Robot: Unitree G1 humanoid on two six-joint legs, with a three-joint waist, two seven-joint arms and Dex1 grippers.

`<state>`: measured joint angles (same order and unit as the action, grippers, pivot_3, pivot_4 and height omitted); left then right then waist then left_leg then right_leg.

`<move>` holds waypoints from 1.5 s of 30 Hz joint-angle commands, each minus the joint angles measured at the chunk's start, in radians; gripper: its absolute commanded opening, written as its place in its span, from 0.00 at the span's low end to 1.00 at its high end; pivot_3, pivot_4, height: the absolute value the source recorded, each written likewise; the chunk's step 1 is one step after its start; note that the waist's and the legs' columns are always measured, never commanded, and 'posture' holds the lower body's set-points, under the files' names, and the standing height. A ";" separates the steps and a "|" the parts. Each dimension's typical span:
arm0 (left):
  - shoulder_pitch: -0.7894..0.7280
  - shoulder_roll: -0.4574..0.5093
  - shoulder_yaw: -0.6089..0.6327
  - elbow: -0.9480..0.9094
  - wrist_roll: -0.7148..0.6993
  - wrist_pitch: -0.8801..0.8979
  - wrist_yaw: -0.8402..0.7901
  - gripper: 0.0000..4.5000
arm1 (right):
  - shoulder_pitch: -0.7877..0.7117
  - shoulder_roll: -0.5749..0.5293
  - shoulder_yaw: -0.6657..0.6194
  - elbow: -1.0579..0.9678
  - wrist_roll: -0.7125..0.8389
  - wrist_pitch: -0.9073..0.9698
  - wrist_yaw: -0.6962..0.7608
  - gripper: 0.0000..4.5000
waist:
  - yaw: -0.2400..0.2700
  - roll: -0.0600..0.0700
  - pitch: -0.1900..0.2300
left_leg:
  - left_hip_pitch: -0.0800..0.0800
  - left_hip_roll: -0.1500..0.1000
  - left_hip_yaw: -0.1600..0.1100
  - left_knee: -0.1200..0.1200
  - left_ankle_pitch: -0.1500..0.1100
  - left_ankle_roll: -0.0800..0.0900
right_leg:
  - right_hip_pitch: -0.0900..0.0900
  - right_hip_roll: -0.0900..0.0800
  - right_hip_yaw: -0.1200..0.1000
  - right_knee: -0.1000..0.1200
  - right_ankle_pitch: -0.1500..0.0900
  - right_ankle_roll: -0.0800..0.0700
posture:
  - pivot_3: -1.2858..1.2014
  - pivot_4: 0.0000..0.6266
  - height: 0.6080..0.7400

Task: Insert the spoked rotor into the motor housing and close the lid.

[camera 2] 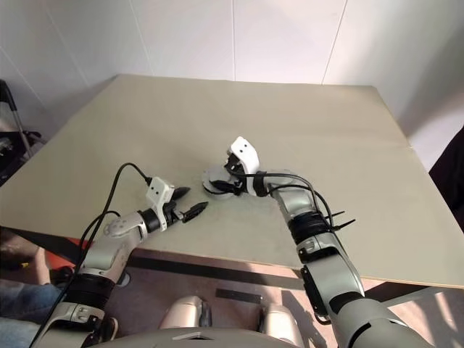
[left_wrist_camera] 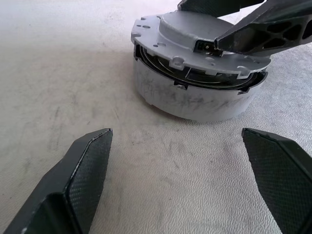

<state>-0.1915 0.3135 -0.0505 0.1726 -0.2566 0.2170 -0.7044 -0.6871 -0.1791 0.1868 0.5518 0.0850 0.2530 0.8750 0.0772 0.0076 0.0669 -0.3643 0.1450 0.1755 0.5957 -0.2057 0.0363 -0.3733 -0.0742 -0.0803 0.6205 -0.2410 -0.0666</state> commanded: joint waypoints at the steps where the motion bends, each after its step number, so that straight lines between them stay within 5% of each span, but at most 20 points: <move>1: 0.000 0.002 0.009 -0.006 -0.001 -0.002 0.002 1.00 | -0.007 -0.008 -0.021 -0.055 0.031 0.001 0.017 0.70 | 0.000 0.000 0.000 | 0.000 0.000 0.000 0.000 0.000 0.000 | 0.000 0.000 0.000 0.000 0.000 0.000 | 0.52 0.00 1.00; 45: 0.019 0.001 0.012 -0.099 -0.010 0.068 0.030 1.00 | 0.009 -0.032 0.028 0.082 -0.056 -0.002 0.005 0.70 | 0.004 0.000 0.000 | 0.002 0.000 0.000 0.000 -0.001 0.002 | 0.004 0.000 0.000 -0.003 0.000 0.000 | 0.52 0.00 1.00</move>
<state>-0.1725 0.3136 -0.0505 0.1043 -0.2571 0.2958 -0.6748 -0.6903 -0.1975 0.2030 0.5872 0.0595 0.2350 0.8991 0.0811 0.0074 0.0667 -0.3614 0.1447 0.1754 0.5956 -0.2070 0.0381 -0.3687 -0.0742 -0.0803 0.6171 -0.2411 -0.0664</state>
